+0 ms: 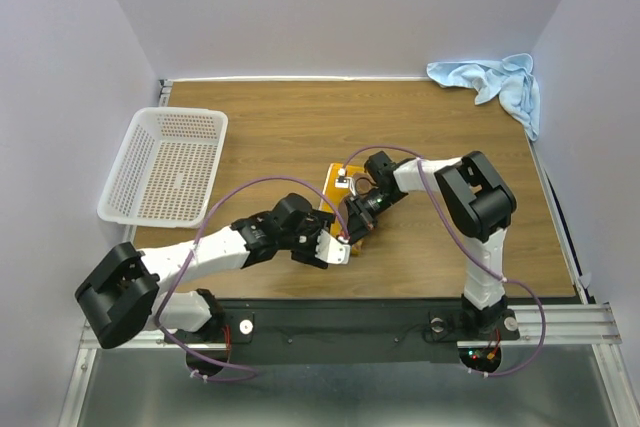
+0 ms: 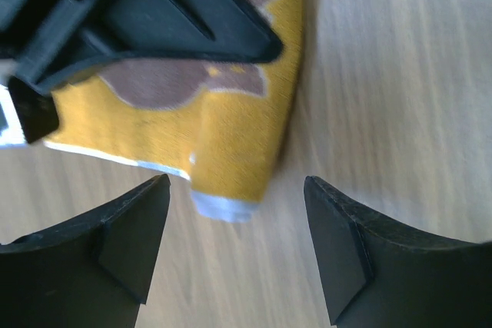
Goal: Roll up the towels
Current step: Roll the towel
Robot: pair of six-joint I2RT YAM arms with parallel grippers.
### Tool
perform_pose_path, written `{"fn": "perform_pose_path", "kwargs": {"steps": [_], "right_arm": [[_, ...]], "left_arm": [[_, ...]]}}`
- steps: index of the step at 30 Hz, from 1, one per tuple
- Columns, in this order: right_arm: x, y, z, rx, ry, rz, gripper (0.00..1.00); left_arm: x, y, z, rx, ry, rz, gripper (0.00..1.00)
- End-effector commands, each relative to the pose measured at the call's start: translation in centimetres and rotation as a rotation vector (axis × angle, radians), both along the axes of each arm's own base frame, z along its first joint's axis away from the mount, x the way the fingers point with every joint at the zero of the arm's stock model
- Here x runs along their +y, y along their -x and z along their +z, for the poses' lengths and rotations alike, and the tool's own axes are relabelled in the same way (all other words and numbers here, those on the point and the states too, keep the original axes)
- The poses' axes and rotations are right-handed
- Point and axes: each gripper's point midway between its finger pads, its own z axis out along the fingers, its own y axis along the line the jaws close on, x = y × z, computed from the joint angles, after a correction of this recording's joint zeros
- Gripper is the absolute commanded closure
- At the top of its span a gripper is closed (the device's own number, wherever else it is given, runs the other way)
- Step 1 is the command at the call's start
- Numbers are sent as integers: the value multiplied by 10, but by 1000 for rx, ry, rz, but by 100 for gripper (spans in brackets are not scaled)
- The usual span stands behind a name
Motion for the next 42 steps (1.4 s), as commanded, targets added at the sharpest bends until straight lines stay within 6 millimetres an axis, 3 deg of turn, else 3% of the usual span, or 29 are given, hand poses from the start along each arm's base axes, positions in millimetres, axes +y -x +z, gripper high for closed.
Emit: {"fn": "perform_pose_path", "kwargs": {"steps": [1, 11, 14, 17, 22, 25, 27, 28, 29, 31, 35, 38, 42], "right_arm": [[-5, 4, -17, 54, 52, 13, 100], [-5, 0, -22, 118, 45, 9, 99], [-6, 1, -22, 136, 42, 12, 99], [-6, 0, -23, 135, 39, 18, 99], [-9, -2, -22, 108, 54, 29, 99], [-12, -7, -20, 86, 71, 22, 96], [-16, -16, -13, 60, 78, 5, 87], [-18, -21, -11, 41, 88, -3, 79], [-18, -31, -5, 20, 88, -20, 64], [-22, -46, 7, -47, 108, -48, 50], [-31, -82, 39, -185, 121, -122, 28], [-50, -110, 68, -286, 129, -206, 21], [-74, -127, 101, -405, 142, -286, 15]], "left_arm": [[-17, -22, 14, -198, 35, -32, 18], [-24, 3, -8, -244, -9, -168, 25], [-25, 7, -16, -225, -22, -186, 31], [-25, 7, -23, -208, -43, -193, 48], [-15, 5, -50, -138, -143, -149, 61], [-16, 10, -51, -56, -162, -119, 68], [-18, 18, -50, -1, -157, -138, 71], [-16, 23, -51, 43, -176, -134, 74], [-17, 28, -51, 78, -178, -140, 76], [-17, 31, -48, 141, -202, -132, 79], [-15, 31, -51, 284, -246, -108, 81], [-16, 23, -45, 402, -235, -64, 81], [-22, 16, -29, 577, -202, -34, 81]]}}
